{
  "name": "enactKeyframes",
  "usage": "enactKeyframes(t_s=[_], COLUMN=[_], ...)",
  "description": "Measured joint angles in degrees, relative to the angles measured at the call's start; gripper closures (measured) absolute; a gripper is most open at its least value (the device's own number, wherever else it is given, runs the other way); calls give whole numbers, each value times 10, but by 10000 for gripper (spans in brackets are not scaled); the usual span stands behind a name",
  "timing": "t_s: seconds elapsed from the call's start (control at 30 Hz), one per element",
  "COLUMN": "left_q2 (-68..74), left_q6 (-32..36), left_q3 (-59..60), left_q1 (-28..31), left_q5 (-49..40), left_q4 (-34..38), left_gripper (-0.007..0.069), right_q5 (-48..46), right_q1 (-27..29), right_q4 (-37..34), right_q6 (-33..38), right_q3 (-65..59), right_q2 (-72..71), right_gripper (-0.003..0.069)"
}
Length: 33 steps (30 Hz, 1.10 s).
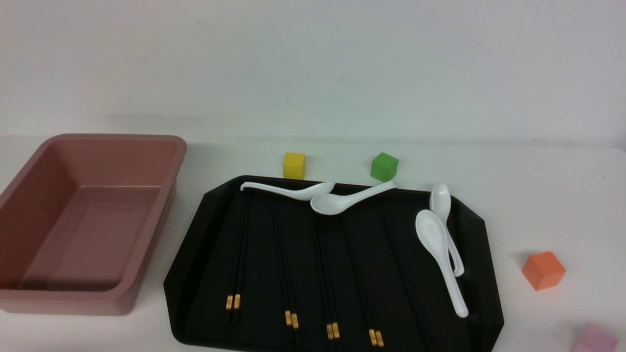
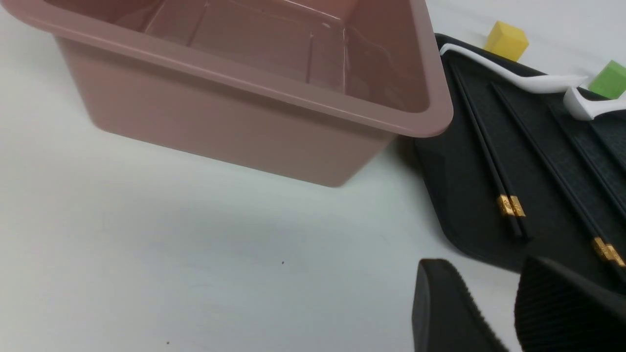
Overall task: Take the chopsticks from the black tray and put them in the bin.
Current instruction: Use the left arm to grab a pair of chopsticks
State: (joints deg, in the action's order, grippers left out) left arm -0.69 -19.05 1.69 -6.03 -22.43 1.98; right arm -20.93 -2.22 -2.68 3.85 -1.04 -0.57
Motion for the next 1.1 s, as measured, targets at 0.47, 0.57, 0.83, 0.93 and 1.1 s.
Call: enactKeyframes(t_s=[0.47, 0.57, 0.83, 0.93, 1.1], left_q2=[0, 0, 0, 0, 16], left_q6=[-132, -165, -178, -187, -106], left_q3=[0, 0, 0, -13, -147], left_q1=[0, 0, 0, 0, 0], left_q5=[40, 45, 82, 102, 128], left_q4=[266, 362, 477, 516, 513], left_gripper=[386, 386, 386, 386, 430], right_q5=[0, 0, 0, 0, 0], right_q1=[0, 0, 0, 0, 0], right_q4=[0, 0, 0, 0, 0], right_q6=[0, 0, 0, 0, 0], right_q3=[0, 0, 0, 0, 0], right_q2=[0, 0, 0, 0, 0], right_gripper=[419, 419, 419, 419, 419])
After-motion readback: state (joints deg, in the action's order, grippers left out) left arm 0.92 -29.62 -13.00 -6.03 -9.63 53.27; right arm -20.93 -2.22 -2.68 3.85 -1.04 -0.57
